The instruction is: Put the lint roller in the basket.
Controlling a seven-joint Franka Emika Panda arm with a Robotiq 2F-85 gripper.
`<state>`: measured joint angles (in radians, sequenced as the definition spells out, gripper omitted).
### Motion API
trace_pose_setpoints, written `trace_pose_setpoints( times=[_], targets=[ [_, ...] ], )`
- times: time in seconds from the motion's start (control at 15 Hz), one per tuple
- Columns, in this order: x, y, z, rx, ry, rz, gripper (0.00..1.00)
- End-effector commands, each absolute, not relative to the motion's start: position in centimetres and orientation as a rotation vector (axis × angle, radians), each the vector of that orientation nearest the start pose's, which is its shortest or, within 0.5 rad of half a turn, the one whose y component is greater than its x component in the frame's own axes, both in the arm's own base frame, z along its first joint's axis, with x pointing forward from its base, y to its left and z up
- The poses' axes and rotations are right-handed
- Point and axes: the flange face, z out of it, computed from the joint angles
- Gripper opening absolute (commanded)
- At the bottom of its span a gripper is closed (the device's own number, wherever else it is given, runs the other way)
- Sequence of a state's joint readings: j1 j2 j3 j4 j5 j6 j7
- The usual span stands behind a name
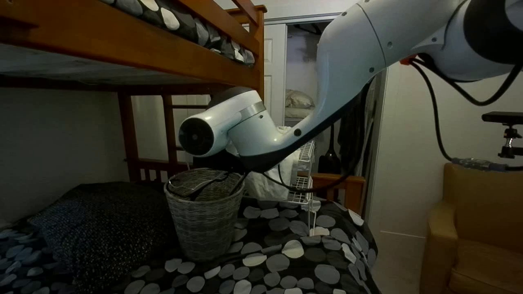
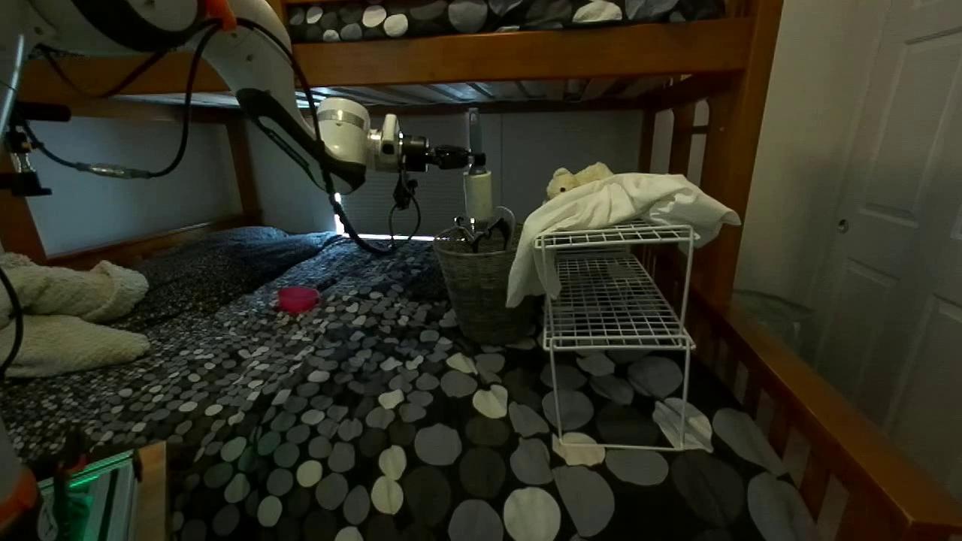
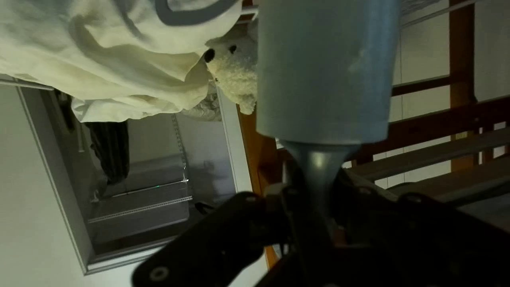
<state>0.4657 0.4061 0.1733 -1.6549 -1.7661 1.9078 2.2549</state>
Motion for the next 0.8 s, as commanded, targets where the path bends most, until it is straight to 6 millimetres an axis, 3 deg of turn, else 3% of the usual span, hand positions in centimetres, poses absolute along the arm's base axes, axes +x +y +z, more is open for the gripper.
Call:
trace_pose_setpoints(
  times=[0.0,0.4,0.47,0.53,0.73],
  targets=[
    [60.2,36.5,41.8,-2.260,0.930,-2.381,0.05],
    [58.9,38.9,38.9,-2.229,0.994,-2.351,0.05],
    [58.8,39.1,38.3,-2.242,1.012,-2.319,0.45],
    [58.8,39.2,37.9,-2.234,1.023,-2.312,0.46],
    [58.8,39.1,38.1,-2.197,1.065,-2.315,0.66]
  ],
)
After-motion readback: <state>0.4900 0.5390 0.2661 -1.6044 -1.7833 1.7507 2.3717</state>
